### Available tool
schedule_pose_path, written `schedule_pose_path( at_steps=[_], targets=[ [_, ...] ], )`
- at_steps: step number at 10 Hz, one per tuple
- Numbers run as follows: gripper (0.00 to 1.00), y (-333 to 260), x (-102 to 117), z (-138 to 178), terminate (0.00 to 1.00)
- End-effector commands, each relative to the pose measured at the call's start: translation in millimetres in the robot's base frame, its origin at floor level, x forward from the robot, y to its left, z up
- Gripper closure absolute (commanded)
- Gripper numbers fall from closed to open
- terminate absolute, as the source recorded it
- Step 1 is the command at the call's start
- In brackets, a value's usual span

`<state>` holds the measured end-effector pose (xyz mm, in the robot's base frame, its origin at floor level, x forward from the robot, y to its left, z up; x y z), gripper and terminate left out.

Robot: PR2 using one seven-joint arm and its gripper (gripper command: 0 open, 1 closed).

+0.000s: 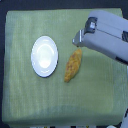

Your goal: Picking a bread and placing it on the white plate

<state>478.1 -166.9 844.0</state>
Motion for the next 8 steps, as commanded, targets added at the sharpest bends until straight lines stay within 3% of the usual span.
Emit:
schedule_pose_path(
  at_steps=[1,8],
  targets=[
    [0.0,52,-4,-66,0.0],
    [0.0,44,-19,-111,0.0]
  ],
)
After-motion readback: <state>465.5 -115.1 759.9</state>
